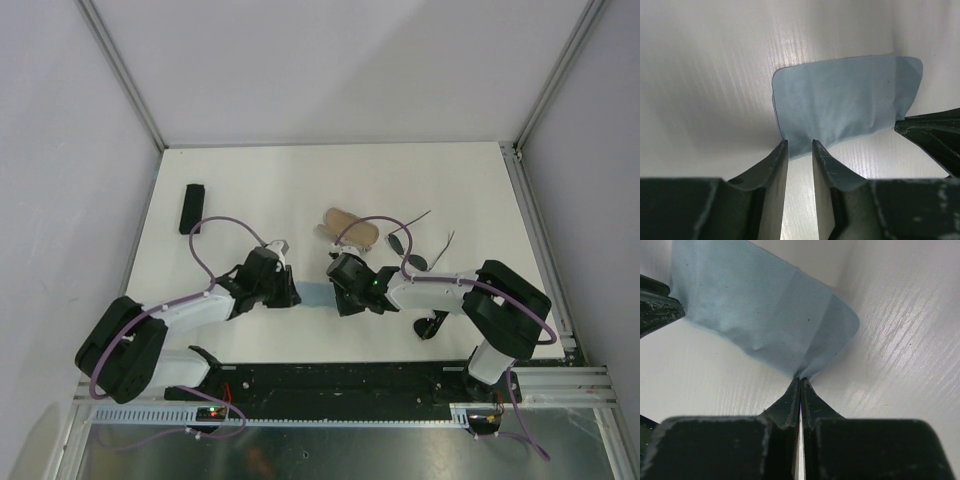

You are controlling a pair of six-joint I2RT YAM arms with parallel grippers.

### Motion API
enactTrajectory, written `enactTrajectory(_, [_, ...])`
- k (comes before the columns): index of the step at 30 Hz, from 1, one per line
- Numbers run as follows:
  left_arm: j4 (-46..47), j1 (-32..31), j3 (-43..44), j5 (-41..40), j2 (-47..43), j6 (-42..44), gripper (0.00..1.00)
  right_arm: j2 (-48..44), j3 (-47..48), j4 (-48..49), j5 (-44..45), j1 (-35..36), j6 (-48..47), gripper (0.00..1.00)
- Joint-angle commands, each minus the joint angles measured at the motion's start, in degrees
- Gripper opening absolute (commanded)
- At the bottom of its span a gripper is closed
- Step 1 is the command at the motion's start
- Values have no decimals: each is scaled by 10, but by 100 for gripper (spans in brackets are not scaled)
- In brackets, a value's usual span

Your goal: Organize the sunglasses

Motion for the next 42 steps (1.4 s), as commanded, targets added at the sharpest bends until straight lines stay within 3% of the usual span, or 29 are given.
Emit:
enactTrajectory(1, [-22, -12, 1, 13, 11, 4, 30, 3, -1, -14, 2, -2, -7, 0])
enactTrajectory(4, [-22, -14, -6, 9, 2, 0, 28, 1, -1, -14, -1, -3, -7, 0])
enactTrajectory(10, [-42, -14, -14, -27, -21, -11, 39, 2, 0, -14, -1, -5, -7, 0])
enactTrajectory(17, [-78, -13, -9, -64, -49, -16, 39, 2, -1, -15, -3, -6, -8, 0])
enactTrajectory(22, [-85, -17, -9, -58, -28, -19, 33, 2, -1, -14, -4, -6, -8, 0])
enactTrajectory(35, [-85, -32, 5, -55, 12, -20, 31, 0, 0, -13, -6, -7, -10, 0])
enactTrajectory(42, [-106, -38, 8, -75, 52, -31, 21, -5, -1, -16, -6, -8, -10, 0])
